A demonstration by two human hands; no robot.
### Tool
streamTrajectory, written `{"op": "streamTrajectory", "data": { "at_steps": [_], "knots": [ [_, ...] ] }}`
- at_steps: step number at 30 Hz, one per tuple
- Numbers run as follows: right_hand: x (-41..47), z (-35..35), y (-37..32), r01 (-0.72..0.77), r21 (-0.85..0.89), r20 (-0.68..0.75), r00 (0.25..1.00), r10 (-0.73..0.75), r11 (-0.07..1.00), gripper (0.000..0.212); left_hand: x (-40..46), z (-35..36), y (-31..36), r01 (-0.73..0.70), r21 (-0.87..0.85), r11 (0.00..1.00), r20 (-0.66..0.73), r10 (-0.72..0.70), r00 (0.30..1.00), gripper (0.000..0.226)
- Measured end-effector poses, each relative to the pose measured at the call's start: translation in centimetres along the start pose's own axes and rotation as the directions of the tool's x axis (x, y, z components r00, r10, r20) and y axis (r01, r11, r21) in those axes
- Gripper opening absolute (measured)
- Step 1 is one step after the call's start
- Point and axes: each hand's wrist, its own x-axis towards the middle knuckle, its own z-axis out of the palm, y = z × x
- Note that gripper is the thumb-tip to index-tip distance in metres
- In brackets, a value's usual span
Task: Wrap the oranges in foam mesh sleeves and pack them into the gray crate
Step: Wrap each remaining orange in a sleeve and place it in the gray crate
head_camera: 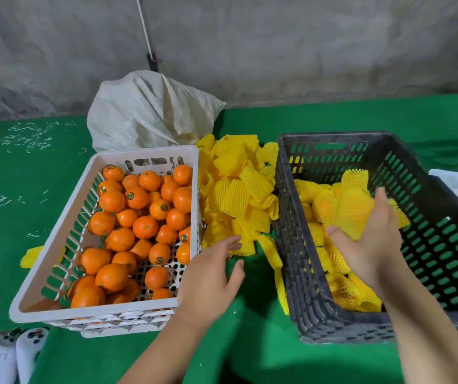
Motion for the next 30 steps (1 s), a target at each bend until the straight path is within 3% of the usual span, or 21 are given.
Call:
{"op": "streamTrajectory", "data": {
  "at_steps": [8, 13, 18, 25, 30],
  "knots": [
    [-4.3, 4.8, -1.8, 0.242, -0.319, 0.336, 0.933, -0.129, 0.916, 0.102, 0.0, 0.2, 0.2, 0.004, 0.095, 0.995, 0.013, -0.006, 1.000, 0.044],
    [-3.1, 3.9, -2.5, 0.225, -0.315, 0.324, 0.939, -0.119, 0.922, 0.079, 0.0, 0.1, 0.4, 0.016, 0.112, 0.994, 0.026, -0.019, 0.999, 0.041],
    [-2.7, 3.2, -2.1, 0.239, -0.269, 0.302, 0.941, -0.154, 0.933, 0.073, 0.1, -0.4, 0.1, 0.071, 0.026, 0.997, 0.050, -0.073, 0.996, 0.041],
    [-2.0, 4.2, -4.8, 0.346, -0.533, 0.366, 0.917, -0.158, 0.772, 0.073, 2.7, -0.8, 0.6, 0.125, -0.117, 0.985, 0.125, -0.111, 0.986, 0.046],
    [5.1, 7.3, -10.4, 0.494, -0.343, 0.493, 0.819, -0.295, 0.799, 0.063, 11.0, -1.4, -0.3, 0.132, -0.104, 0.986, 0.143, -0.116, 0.983, 0.044]
  ]
}}
